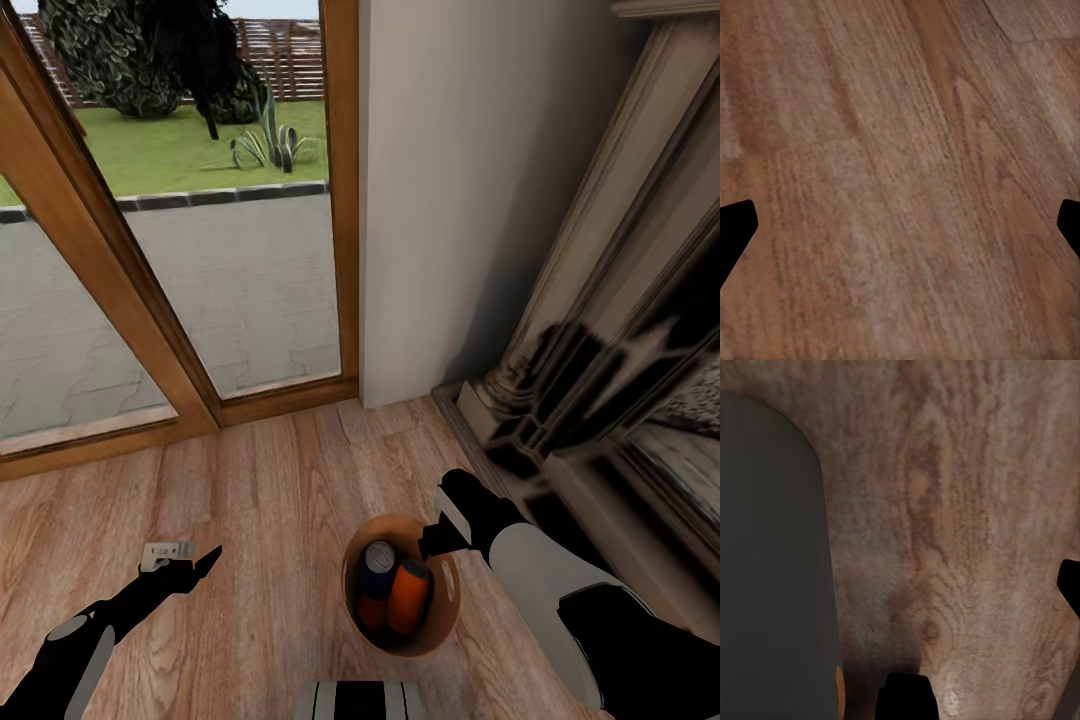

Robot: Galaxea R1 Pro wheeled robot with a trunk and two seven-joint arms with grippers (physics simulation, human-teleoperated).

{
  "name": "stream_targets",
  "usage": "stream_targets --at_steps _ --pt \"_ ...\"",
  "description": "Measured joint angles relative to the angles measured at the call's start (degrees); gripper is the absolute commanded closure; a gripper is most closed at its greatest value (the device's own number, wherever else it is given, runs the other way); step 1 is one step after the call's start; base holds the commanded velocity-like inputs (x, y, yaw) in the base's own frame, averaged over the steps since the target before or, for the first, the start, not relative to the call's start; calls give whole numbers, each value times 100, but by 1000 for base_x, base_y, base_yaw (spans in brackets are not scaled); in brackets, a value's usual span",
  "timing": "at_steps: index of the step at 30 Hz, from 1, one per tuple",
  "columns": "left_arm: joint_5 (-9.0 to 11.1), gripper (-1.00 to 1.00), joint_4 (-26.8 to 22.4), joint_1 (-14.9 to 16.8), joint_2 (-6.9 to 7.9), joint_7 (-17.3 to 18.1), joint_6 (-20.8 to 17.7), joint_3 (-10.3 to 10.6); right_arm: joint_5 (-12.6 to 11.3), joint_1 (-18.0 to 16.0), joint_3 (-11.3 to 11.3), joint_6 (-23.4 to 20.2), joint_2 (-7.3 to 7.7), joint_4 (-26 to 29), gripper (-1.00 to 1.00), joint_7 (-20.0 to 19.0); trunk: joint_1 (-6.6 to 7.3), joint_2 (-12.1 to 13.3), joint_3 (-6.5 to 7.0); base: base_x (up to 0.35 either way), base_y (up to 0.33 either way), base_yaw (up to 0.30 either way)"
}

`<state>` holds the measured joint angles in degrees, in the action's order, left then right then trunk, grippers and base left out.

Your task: Put the three can of soda from the living room inside the tash can in the kitchen.

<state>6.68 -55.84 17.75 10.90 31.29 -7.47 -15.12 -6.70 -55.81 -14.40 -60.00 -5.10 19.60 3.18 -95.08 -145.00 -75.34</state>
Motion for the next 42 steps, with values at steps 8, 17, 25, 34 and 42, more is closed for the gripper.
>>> stream_targets --at_steps 8,17,25,34,42 --pt "1 -100 2 0 0 -3 0 5 29 0 -9 0 0 3 -100 6 8 4 66 0 0 0" --pt "1 -100 21 0 0 0 0 14 -18 0 -5 0 0 0 -100 0 31 16 265 0 0 0" --pt "0 -100 23 0 0 0 -2 17 -24 0 -5 0 -6 -1 -100 0 52 26 442 0 0 0" --pt "-6 -100 28 0 0 -1 -8 18 -20 0 -1 0 -9 0 -100 1 75 38 642 0 0 0" --pt "-8 -100 29 0 0 -3 -9 18 22 7 -2 0 -6 0 -100 7 96 49 819 0 0 0"
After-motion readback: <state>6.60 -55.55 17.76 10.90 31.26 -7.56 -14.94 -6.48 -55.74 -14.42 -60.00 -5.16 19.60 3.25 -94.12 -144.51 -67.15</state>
